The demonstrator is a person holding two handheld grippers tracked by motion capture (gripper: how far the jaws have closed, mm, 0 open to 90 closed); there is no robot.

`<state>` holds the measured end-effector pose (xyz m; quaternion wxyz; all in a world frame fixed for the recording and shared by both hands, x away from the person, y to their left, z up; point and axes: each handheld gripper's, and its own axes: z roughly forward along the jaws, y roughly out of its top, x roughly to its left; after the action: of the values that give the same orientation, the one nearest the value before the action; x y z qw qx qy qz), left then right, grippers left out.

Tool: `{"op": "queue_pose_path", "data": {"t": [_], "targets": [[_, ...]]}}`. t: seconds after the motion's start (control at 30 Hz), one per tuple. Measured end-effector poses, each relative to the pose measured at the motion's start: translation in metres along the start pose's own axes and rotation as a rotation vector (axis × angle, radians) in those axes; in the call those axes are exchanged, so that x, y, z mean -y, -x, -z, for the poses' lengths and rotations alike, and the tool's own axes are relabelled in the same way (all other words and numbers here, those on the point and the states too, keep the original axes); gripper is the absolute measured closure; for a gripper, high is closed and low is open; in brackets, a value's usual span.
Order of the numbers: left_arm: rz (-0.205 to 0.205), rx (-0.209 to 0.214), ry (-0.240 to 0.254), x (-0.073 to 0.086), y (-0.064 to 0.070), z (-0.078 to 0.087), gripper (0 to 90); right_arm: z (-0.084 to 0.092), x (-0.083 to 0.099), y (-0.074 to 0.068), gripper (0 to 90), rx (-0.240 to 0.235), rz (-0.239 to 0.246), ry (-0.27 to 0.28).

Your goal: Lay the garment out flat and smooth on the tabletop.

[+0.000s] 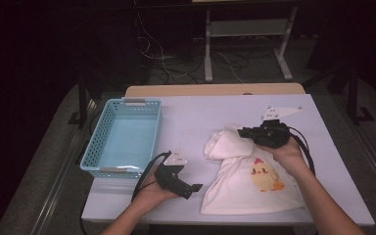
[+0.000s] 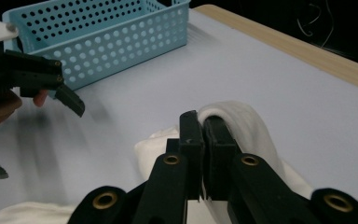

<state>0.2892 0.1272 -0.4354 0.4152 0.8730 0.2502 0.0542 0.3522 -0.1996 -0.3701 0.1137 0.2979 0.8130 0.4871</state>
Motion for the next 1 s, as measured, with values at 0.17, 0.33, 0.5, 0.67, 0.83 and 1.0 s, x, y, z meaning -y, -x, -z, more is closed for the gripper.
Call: {"op": "queue_pose_path", "data": {"t": [0.17, 0.33, 0.5, 0.67, 0.83, 1.0], "targets": [[-0.002, 0.000, -0.002, 0.000, 0.000, 0.000, 0.0, -0.008, 0.002, -0.008, 86.0, -0.023, 0.016, -0.024], [-0.002, 0.000, -0.002, 0.000, 0.000, 0.000, 0.0, -0.016, 0.002, -0.018, 86.0, -0.049, 0.038, -0.046], [-0.001, 0.000, -0.001, 0.000, 0.000, 0.000, 0.0, -0.024, 0.004, -0.028, 86.0, -0.078, 0.059, -0.072], [-0.002, 0.001, 0.000, 0.000, 0.000, 0.000, 0.0, -0.031, 0.006, -0.037, 86.0, -0.106, 0.075, -0.095], [0.000, 0.001, 0.002, 0.000, 0.001, 0.001, 0.0, -0.036, 0.011, -0.046, 85.9, -0.131, 0.092, -0.122], [-0.004, 0.001, -0.002, 0.000, 0.001, 0.001, 0.0, -0.041, 0.017, -0.052, 86.0, -0.152, 0.102, -0.156]]}}
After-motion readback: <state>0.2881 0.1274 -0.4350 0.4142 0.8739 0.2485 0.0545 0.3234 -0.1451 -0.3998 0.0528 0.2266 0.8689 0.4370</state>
